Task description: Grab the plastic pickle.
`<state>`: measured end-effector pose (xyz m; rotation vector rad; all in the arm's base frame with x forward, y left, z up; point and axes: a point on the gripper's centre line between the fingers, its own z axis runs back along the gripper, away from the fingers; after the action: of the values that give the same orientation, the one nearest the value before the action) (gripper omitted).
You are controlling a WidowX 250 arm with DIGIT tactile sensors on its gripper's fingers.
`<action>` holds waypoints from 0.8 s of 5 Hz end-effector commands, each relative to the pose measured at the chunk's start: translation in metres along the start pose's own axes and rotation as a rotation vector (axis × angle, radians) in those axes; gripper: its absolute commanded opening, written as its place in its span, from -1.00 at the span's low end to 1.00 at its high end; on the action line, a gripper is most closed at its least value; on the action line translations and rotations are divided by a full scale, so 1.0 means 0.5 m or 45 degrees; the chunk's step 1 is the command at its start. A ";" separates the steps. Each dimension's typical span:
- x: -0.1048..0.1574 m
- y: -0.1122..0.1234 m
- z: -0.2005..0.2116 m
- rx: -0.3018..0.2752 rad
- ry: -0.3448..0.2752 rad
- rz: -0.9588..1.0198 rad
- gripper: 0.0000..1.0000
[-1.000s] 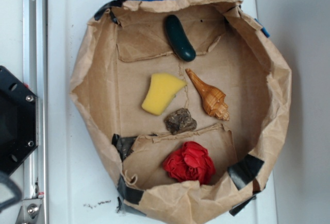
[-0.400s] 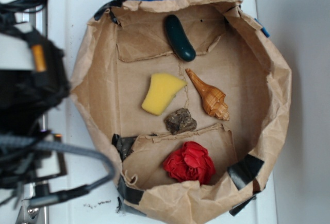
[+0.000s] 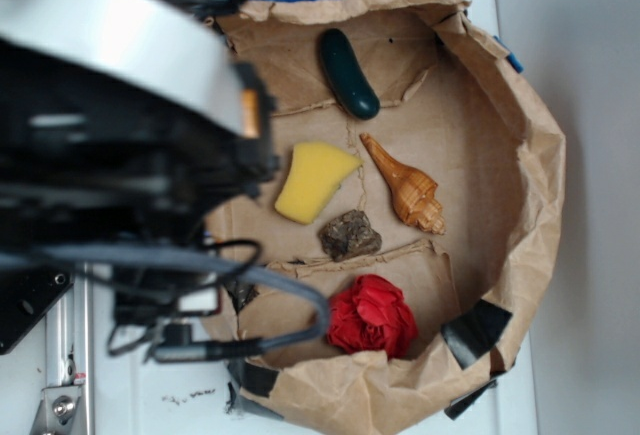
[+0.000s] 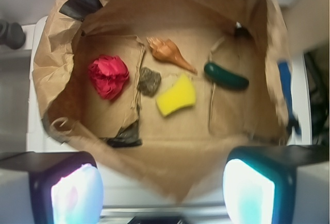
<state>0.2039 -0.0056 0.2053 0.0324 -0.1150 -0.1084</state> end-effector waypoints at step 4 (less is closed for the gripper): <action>0.089 0.037 0.044 -0.057 -0.124 -0.031 1.00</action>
<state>0.2432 0.0033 0.2202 -0.0231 -0.1653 -0.1595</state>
